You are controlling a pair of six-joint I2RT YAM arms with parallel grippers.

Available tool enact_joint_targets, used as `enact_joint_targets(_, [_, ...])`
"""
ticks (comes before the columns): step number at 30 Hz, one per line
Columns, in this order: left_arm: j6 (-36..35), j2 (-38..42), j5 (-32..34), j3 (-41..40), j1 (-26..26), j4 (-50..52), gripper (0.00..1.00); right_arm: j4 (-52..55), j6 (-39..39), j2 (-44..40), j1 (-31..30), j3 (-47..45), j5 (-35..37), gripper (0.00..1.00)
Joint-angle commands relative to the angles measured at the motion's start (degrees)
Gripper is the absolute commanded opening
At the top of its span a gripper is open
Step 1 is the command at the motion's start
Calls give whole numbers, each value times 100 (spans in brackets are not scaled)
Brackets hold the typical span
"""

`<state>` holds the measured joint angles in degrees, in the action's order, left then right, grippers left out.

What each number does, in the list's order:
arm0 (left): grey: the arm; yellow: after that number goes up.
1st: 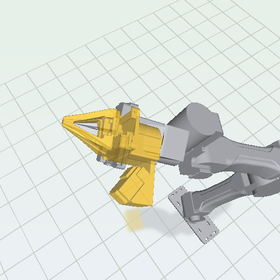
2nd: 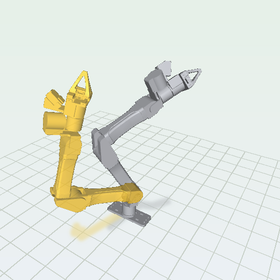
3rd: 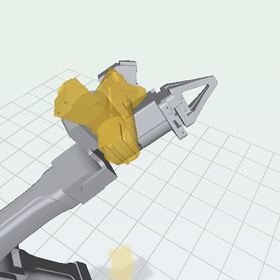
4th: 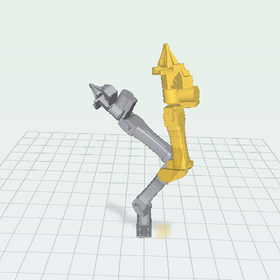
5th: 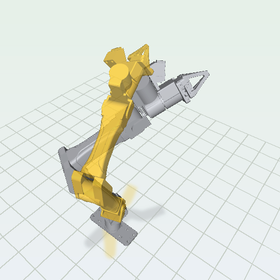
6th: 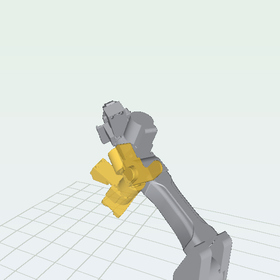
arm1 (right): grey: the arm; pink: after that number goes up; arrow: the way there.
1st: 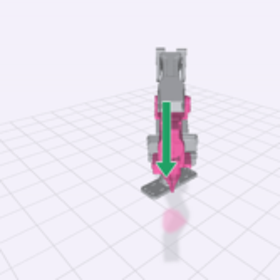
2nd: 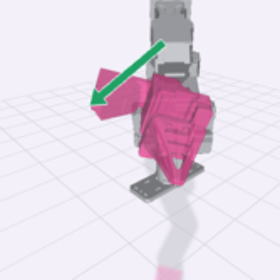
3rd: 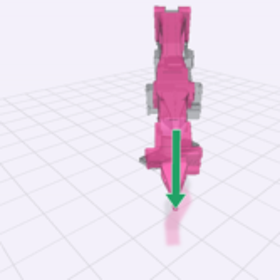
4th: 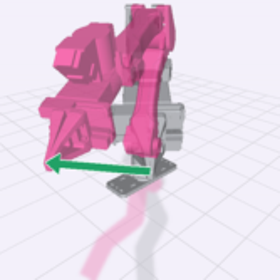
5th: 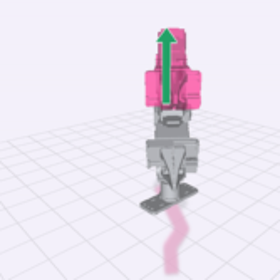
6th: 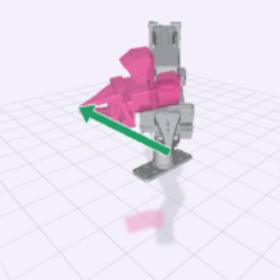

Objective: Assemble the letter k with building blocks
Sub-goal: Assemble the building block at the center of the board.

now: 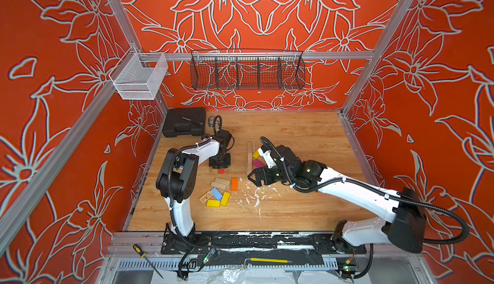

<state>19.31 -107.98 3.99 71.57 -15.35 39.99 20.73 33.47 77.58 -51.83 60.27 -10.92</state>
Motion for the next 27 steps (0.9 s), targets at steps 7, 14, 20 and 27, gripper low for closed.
enact_joint_targets(7, [70, 251, -21, 26, 41, 177, 69, 37, 11, 59, -35, 194, 72, 96])
enact_joint_targets(14, [204, 774, -56, -204, 41, 214, 66, 28, 17, 58, -33, 187, 55, 96])
enact_joint_targets(20, [301, 1050, -59, -423, 42, 176, 53, 13, 43, 68, -37, 177, 49, 96])
enact_joint_targets(27, [234, 691, -74, -305, 41, 97, 50, 38, 38, 92, -30, 223, 19, 96])
